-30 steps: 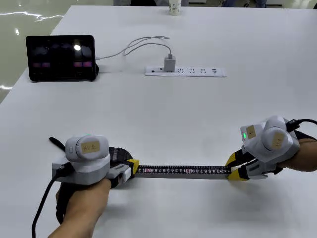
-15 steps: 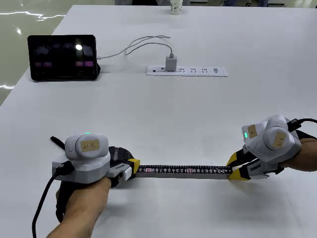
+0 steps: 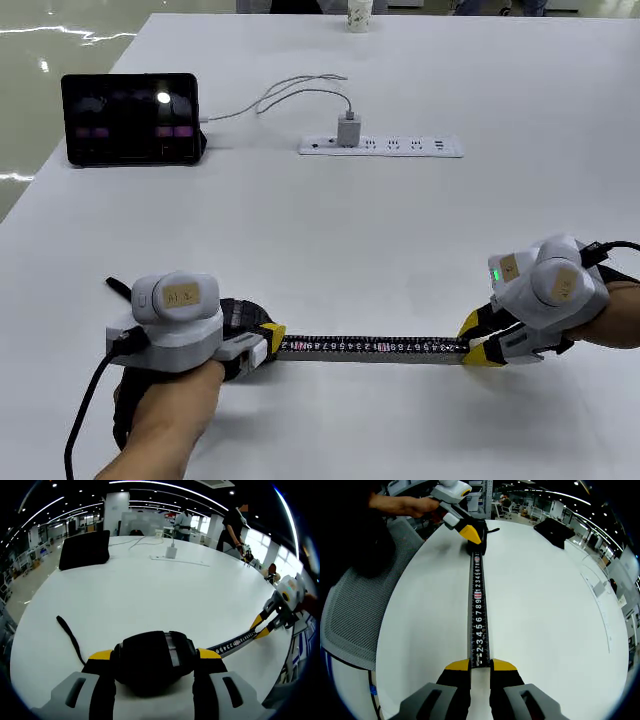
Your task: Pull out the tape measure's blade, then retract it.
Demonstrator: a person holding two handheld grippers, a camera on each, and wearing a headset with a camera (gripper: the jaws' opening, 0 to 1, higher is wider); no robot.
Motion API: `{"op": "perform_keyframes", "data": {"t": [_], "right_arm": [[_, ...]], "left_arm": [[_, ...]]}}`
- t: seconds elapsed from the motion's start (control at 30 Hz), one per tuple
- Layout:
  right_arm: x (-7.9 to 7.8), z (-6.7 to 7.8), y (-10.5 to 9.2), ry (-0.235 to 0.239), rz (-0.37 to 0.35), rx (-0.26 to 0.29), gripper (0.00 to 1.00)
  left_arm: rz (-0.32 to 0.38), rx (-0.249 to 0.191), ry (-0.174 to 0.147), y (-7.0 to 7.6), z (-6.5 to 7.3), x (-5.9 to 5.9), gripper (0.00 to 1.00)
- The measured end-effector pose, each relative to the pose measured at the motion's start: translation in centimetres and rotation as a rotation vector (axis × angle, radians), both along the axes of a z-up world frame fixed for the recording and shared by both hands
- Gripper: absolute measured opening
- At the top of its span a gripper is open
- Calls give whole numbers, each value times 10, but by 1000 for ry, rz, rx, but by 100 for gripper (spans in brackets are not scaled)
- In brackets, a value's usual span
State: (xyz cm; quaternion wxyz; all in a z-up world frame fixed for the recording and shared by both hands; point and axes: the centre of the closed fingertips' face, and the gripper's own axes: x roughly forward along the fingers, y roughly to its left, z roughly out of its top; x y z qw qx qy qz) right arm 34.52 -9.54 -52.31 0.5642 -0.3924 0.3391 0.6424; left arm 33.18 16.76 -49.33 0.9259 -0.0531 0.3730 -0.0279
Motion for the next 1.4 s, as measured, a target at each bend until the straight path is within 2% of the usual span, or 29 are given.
{"op": "perform_keyframes", "data": {"t": [0.63, 1.4], "right_arm": [[-1, 0, 10, 3, 5, 4, 10], [-5, 1, 35, 19, 13, 29, 10]], "left_arm": [[-6, -7, 5, 0, 0, -1, 57], [-12, -19, 8, 0, 0, -1, 57]]}}
